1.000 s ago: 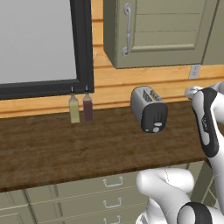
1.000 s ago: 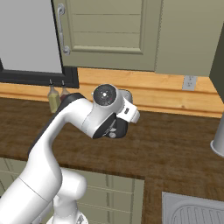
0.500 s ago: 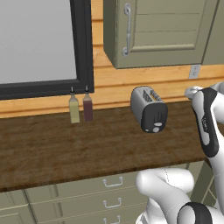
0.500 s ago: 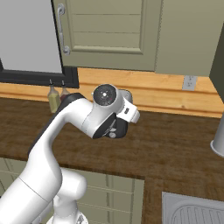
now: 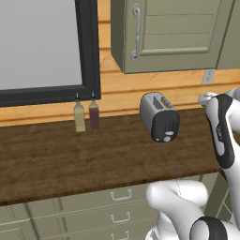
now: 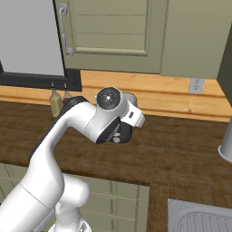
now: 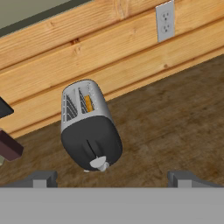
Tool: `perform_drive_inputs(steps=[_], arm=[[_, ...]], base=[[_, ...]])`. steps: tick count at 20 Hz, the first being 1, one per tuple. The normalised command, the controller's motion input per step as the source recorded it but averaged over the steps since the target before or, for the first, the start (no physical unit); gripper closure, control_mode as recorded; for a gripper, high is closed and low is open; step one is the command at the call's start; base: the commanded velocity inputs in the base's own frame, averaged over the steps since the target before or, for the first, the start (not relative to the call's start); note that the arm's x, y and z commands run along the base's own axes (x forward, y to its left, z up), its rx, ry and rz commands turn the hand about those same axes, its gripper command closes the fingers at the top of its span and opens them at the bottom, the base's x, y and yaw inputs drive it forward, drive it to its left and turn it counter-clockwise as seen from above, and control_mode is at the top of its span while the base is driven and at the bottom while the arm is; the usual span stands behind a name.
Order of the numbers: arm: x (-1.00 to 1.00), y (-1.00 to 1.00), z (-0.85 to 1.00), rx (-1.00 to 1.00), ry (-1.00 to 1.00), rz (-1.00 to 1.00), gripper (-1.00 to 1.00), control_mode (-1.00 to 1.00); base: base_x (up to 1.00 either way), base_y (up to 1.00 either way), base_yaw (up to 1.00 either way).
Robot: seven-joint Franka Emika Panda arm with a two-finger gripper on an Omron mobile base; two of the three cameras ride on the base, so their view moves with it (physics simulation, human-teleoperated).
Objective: Start the toaster. Once the lever pops up, take the bread to the plate on the dining counter.
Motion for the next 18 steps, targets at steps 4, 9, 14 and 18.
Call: perform_drive_inputs(steps=[4, 9, 14, 18], arm=[[0.00, 0.00, 0.00, 0.00, 0.00, 0.00, -1.00, -1.00], [0.00, 0.00, 0.00, 0.00, 0.00, 0.00, -1.00, -1.00], [0.00, 0.00, 0.00, 0.00, 0.00, 0.00, -1.00, -1.00], [0.00, 0.00, 0.00, 0.00, 0.00, 0.00, -1.00, -1.00]], base=[[0.00, 0.00, 0.00], [0.00, 0.00, 0.00], [0.00, 0.00, 0.00], [0.00, 0.00, 0.00]])
